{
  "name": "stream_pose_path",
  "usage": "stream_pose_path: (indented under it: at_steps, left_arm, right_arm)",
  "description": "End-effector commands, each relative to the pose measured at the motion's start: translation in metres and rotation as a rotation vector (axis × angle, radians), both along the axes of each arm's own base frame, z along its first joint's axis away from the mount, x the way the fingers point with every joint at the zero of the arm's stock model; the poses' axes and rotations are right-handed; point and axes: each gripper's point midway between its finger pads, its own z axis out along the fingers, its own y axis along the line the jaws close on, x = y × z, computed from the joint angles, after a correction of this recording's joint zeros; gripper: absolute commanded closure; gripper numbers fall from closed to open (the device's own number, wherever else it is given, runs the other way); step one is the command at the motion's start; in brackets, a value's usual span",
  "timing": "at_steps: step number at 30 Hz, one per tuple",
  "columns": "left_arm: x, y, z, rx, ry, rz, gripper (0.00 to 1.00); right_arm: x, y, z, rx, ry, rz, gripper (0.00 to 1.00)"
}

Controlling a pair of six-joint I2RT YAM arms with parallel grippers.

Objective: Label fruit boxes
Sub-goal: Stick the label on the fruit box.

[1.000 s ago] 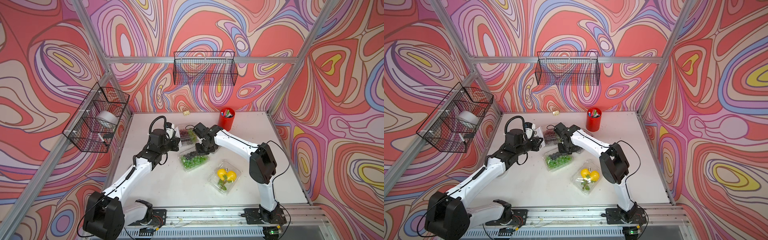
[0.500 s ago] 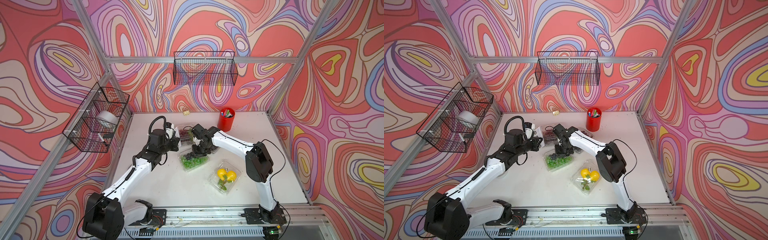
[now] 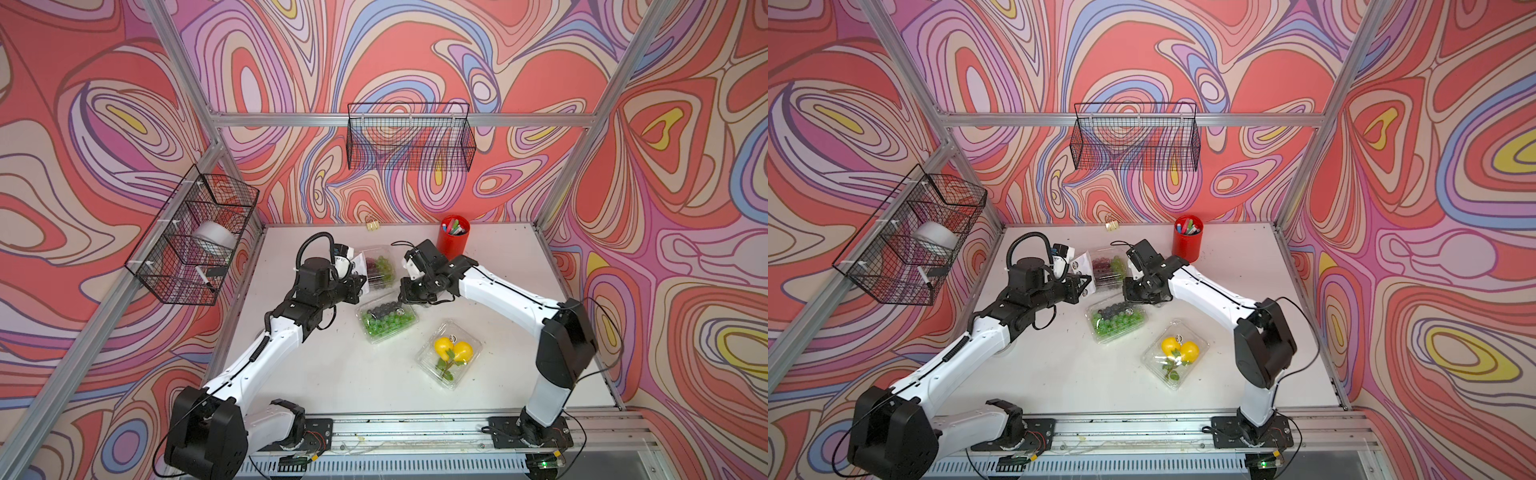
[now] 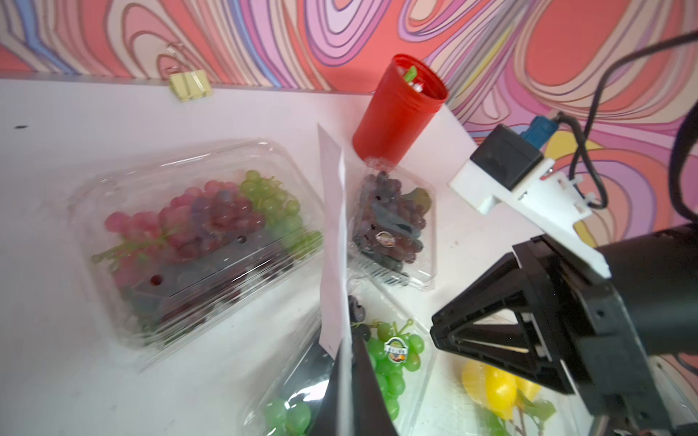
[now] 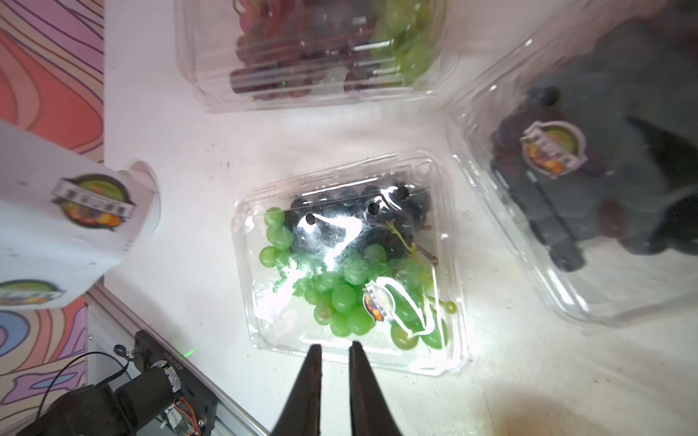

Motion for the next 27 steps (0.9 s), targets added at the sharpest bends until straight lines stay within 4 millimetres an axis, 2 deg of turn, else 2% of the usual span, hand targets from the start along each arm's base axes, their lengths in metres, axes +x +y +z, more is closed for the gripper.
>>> stream_pose_path:
  at_steps: [1,3,6,11,14,17,22,27]
  left_arm:
    - [-0.019,-0.024,0.035,-0.110,-0.137,-0.194,1.00]
    - [-0.029,-0.034,0.046,-0.160,-0.184,-0.282,1.00]
    - [-0.046,-0.047,0.059,-0.223,-0.242,-0.415,1.00]
    - [-0.077,-0.061,0.073,-0.270,-0.323,-0.606,1.00]
    - [-0.095,-0.067,0.077,-0.274,-0.360,-0.692,1.00]
    - [-0.109,-0.071,0.080,-0.276,-0.384,-0.754,1.00]
    - [-0.121,-0.076,0.081,-0.281,-0.398,-0.799,1.00]
    - [-0.128,-0.081,0.078,-0.278,-0.401,-0.825,1.00]
  right_arm:
    - [0.005,0.008,0.048,0.163,-0.234,0.115,0.79]
    - [-0.009,0.010,0.064,0.222,-0.337,0.222,0.77]
    - [-0.026,0.007,0.077,0.263,-0.446,0.339,0.73]
    - [-0.042,-0.003,0.094,0.284,-0.561,0.488,0.62]
    - [-0.051,-0.011,0.101,0.278,-0.627,0.576,0.49]
    - [-0.062,-0.016,0.107,0.275,-0.688,0.664,0.41]
    - [-0.087,-0.018,0.117,0.329,-0.749,0.818,0.41]
    - [-0.096,-0.014,0.122,0.380,-0.752,0.882,0.44]
